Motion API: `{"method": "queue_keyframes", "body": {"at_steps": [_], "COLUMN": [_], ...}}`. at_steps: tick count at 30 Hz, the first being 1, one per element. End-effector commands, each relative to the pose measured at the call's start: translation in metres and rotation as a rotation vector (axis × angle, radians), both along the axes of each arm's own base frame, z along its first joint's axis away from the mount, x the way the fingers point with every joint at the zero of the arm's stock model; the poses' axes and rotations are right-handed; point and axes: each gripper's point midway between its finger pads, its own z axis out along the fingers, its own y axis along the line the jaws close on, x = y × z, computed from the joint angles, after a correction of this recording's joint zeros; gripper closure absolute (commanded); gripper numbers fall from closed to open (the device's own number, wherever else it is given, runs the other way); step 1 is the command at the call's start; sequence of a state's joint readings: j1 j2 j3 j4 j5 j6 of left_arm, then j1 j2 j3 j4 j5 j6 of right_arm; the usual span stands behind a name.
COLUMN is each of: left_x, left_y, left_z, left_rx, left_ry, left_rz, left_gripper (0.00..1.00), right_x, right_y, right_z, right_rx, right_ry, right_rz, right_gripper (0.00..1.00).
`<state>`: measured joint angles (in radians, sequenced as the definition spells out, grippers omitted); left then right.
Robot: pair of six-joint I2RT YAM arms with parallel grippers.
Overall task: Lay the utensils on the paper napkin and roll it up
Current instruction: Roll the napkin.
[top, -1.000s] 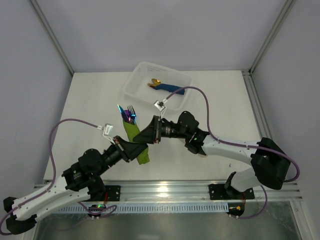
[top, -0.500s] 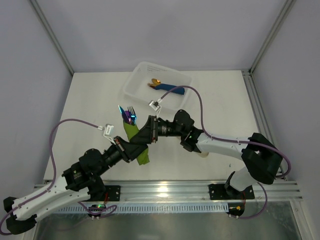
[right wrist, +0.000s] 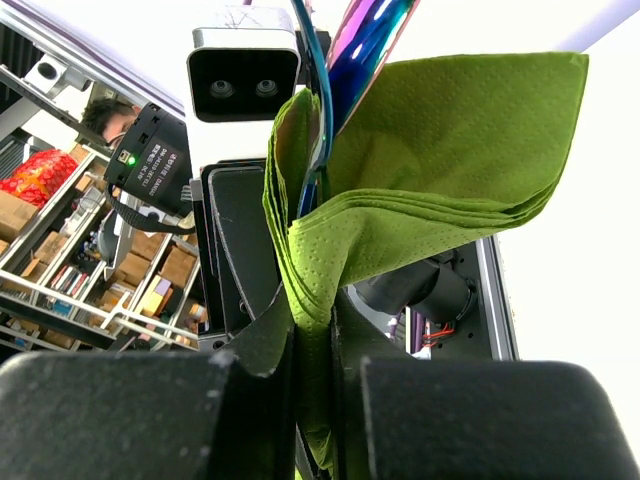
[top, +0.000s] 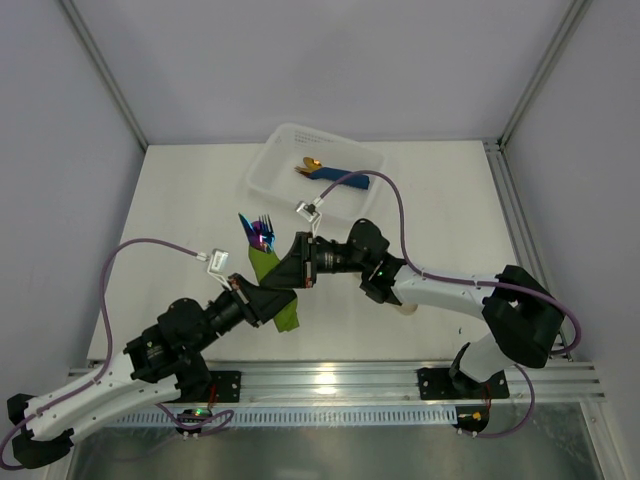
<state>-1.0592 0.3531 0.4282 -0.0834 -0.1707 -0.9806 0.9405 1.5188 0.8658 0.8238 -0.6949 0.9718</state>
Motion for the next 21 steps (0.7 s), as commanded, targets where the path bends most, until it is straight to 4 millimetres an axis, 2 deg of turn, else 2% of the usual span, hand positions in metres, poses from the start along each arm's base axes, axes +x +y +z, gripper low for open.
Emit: {"method": "queue_keyframes", "body": {"at_steps": [1,4,6,7,9,17,18,19,20,21], "left_x": [-0.005,-0.003,-0.002,-0.002,-0.002,-0.001,0.0,0.0,0.003,0.003], "left_y": [0.0,0.002,0.003,0.003,0.005,0.015,0.016,0.02,0.025,0.028], "left_z": [0.037,0.032,0.03,0.029,0.028,0.027,0.025,0.025,0.021,0.02], "left_rx": [-0.099,-0.076,-0.052,-0.047,-0.034,-0.005,0.008,0.012,0.032,0.04], "left_ry": [-0.069,-0.058,-0.05,-0.049,-0.05,-0.065,-0.061,-0.067,-0.056,-0.053], "left_rz": [-0.021,-0.007,-0.002,-0.001,0.002,0.033,0.041,0.05,0.075,0.086], "left_gripper": [1.0,1.0,0.88,0.76,0.67,0.53,0.28,0.19,0.01,0.01], "right_x": [-0.001,-0.002,-0.003,-0.003,0.0,0.004,0.006,0.008,0.011,0.014], "right_y": [0.0,-0.001,-0.001,-0.001,0.0,0.002,0.002,0.002,0.001,0.0], "right_z": [0.009,0.008,0.008,0.007,0.004,-0.007,-0.008,-0.01,-0.011,-0.012], "right_rx": [0.026,0.018,0.014,0.003,-0.016,-0.078,-0.085,-0.101,-0.109,-0.119], "right_ry": [-0.062,-0.058,-0.06,-0.057,-0.076,-0.086,-0.093,-0.101,-0.107,-0.113], "right_rz": [-0.013,-0.005,-0.004,-0.005,-0.019,-0.023,-0.029,-0.033,-0.041,-0.047], "right_gripper": [0.96,0.96,0.96,0.96,0.96,0.96,0.96,0.96,0.96,0.96]}}
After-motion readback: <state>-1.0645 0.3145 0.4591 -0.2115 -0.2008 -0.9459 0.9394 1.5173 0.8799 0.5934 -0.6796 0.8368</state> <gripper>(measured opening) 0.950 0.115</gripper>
